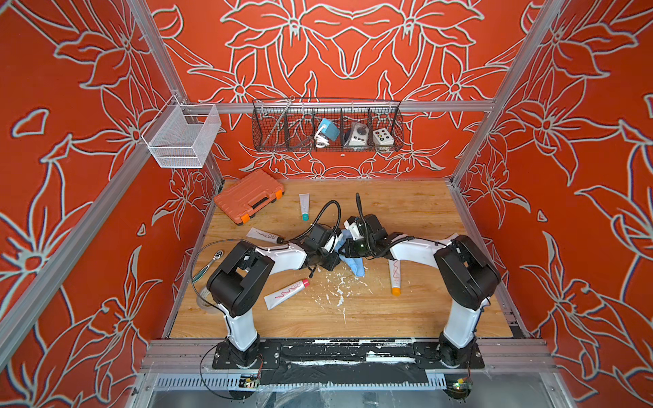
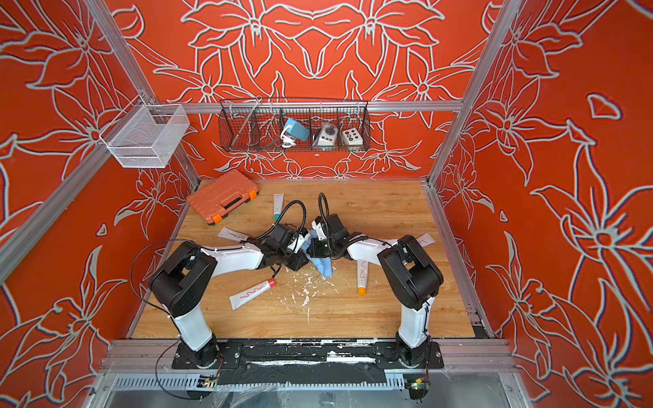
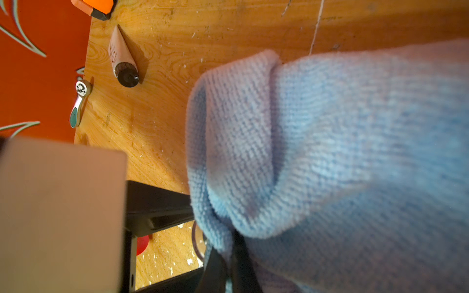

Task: Wipe the surface of the toothpaste tube
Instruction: Wipe the dirt from the toothpaste tube.

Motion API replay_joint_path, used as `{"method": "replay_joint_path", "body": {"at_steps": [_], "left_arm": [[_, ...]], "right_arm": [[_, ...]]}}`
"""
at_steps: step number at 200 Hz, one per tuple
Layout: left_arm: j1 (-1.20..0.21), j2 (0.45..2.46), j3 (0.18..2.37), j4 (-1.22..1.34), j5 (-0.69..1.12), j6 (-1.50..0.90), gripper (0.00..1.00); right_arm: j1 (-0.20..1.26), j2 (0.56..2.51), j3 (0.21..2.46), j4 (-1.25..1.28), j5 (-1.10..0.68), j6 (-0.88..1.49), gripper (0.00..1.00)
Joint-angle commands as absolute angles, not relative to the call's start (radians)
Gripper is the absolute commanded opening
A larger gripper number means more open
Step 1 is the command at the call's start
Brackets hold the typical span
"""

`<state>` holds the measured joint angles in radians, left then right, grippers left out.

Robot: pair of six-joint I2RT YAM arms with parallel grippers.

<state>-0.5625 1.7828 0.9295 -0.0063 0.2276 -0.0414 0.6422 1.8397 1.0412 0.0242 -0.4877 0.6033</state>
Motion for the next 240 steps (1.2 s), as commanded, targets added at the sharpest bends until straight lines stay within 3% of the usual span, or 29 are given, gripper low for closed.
{"method": "replay_joint_path", "body": {"at_steps": [1, 240], "left_arm": [[-0.565, 1.764, 0.938, 0.015, 0.264, -0.034, 0.11], [-0.565, 1.743, 0.921, 0.031, 0.284, -0.032, 0.10]], "right_arm": [[0.667, 1.864, 1.019, -0.072, -0.503, 0.616, 0.00], [0.481, 2.028, 1.253, -0.310, -0.325, 0.462, 0.00]]}}
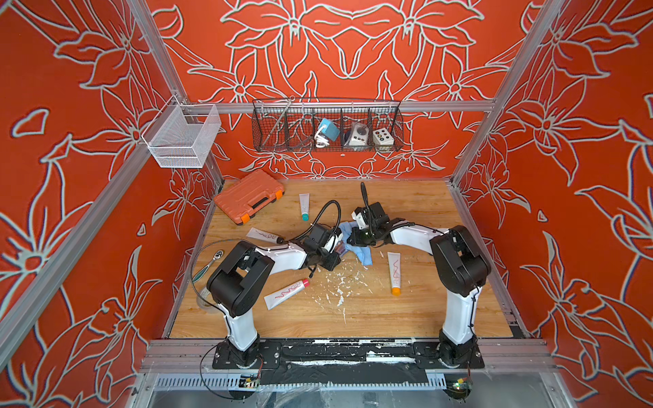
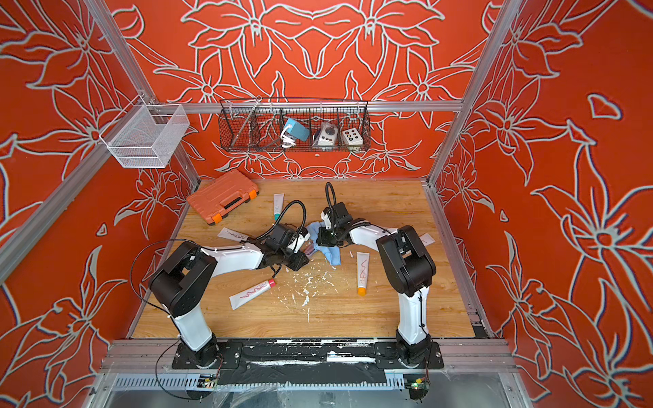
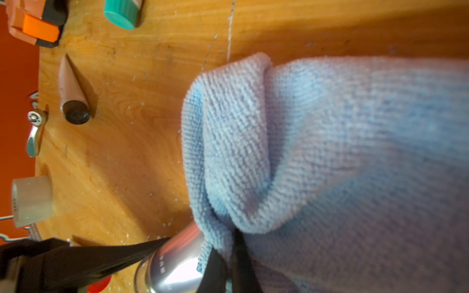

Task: Wipe the surface of the toothpaste tube
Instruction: Wipe the dirt from the toothpaste tube.

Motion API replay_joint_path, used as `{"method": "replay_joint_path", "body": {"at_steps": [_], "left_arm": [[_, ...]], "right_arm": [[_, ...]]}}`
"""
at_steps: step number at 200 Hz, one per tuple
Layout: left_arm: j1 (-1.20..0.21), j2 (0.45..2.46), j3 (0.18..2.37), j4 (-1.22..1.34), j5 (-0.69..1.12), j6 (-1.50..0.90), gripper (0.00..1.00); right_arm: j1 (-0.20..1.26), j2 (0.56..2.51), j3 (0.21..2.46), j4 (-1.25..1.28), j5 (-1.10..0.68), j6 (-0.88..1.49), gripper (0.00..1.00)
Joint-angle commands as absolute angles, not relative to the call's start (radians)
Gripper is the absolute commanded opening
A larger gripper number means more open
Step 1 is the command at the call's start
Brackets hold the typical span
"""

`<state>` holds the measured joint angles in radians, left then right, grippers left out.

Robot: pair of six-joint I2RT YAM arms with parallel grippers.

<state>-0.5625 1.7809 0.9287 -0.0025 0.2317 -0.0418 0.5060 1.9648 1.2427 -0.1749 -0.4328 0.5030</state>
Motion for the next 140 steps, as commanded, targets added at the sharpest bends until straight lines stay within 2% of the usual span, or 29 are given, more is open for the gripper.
{"method": "replay_joint_path", "body": {"at_steps": [1, 70, 140], "left_arm": [[-0.565, 1.744, 0.921, 0.031, 0.284, -0.032, 0.10], [-0.565, 1.743, 0.917, 0.034, 0.278, -0.035, 0.10], [-0.565, 1.730, 0.898, 0.070, 0.223, -0.086, 0.09]], "right_arm": [[0.480, 2.029, 1.254, -0.311, -0.323, 0.461, 0.00], [0.450, 2.033, 1.324, -0.386, -0.298, 0.416, 0.00], [0.431, 1.886, 1.371, -0.484, -0.350, 0.391, 0.00]]}}
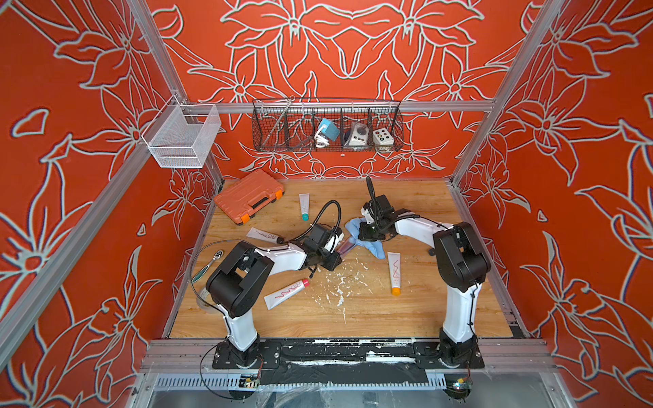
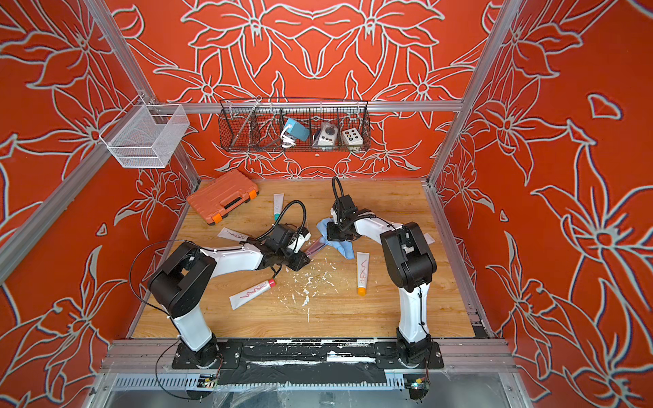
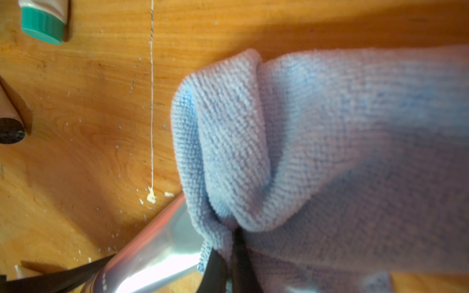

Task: Wipe the surface of the toothpaste tube
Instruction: Wipe the dirt from the toothpaste tube, then move the toothpaste to the center of the board.

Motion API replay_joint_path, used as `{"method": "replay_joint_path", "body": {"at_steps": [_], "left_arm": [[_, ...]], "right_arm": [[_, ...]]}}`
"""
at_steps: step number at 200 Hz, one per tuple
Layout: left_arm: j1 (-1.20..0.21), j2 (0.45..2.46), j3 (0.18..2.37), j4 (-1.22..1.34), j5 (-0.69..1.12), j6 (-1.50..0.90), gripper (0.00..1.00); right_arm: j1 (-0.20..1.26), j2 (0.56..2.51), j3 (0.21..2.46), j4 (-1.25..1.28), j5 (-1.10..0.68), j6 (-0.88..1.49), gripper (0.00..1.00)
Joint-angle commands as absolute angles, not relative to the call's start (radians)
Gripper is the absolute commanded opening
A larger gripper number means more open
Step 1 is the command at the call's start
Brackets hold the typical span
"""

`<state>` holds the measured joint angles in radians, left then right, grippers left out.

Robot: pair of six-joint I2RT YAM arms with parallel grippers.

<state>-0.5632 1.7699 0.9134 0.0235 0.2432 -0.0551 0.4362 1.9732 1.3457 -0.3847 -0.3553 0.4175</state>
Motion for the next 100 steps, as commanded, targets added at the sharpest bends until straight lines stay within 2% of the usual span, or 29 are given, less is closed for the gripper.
{"method": "replay_joint_path", "body": {"at_steps": [1, 55, 100], "left_arm": [[-0.565, 1.730, 0.898, 0.070, 0.222, -0.087, 0.09], [-0.565, 1.732, 0.909, 0.074, 0.096, -0.167, 0.09], [-0.539, 1.801, 1.025, 0.007, 0.015, -0.261, 0.08]], "right_arm": [[0.431, 1.882, 1.370, -0.485, -0.350, 0.390, 0.00], [0.430, 1.626, 1.330, -0.547, -0.360, 0.381, 0.00], [0.429, 1.409, 1.257, -0.561, -0.344, 0.399, 0.00]]}}
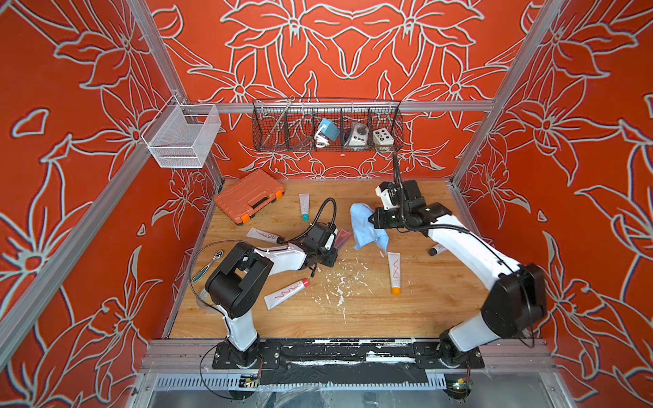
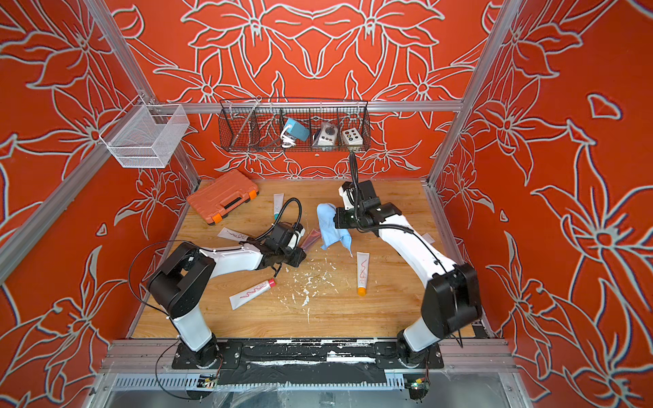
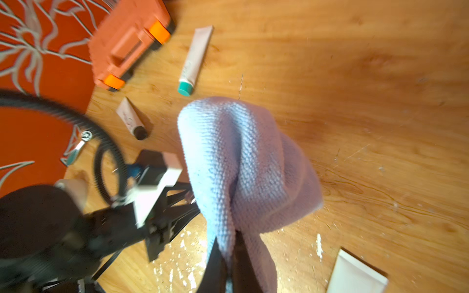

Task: Wipe the surface of the toothpaste tube
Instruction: Move the toothpaste to the center of the board.

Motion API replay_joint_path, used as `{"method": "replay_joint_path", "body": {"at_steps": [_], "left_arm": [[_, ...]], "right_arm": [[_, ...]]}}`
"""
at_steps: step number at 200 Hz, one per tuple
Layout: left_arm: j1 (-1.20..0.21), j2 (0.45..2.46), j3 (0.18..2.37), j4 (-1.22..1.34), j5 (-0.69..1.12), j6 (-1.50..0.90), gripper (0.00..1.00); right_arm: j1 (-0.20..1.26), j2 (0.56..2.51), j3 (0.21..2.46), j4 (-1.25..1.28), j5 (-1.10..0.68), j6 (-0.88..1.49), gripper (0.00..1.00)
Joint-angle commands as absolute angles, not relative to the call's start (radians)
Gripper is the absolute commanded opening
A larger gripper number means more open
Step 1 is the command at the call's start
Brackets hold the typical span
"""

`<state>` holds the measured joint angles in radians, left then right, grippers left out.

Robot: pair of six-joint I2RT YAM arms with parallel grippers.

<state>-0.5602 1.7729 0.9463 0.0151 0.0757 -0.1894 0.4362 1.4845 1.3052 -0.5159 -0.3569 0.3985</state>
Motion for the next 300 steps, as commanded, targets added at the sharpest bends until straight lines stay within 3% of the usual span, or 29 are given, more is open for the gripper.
{"method": "replay_joint_path", "body": {"at_steps": [1, 105, 225, 265, 300], "left_arm": [[-0.538, 1.803, 1.028, 0.006, 0.015, -0.262, 0.08], [-0.467, 2.038, 1.410, -0.166, -0.112, -0.440, 0.05], [-0.392, 2.234, 1.690, -0.365, -0.189, -0.580, 0.08], [-0.386, 2.263, 1.744, -0.415, -0.181, -0.586, 0.20], [-0.387, 2.272, 1.798, -0.467, -0.165, -0.556, 0.44]], "right_arm": [[0.429, 1.398, 1.255, -0.562, -0.344, 0.400, 0.00], [0.426, 0.987, 0.984, -0.562, -0.248, 0.450, 0.00], [0.417, 0.908, 0.915, -0.587, -0.230, 0.420, 0.00], [0.416, 0.910, 0.909, -0.577, -0.235, 0.423, 0.00], [0.414, 0.908, 0.907, -0.573, -0.233, 0.426, 0.00]]}}
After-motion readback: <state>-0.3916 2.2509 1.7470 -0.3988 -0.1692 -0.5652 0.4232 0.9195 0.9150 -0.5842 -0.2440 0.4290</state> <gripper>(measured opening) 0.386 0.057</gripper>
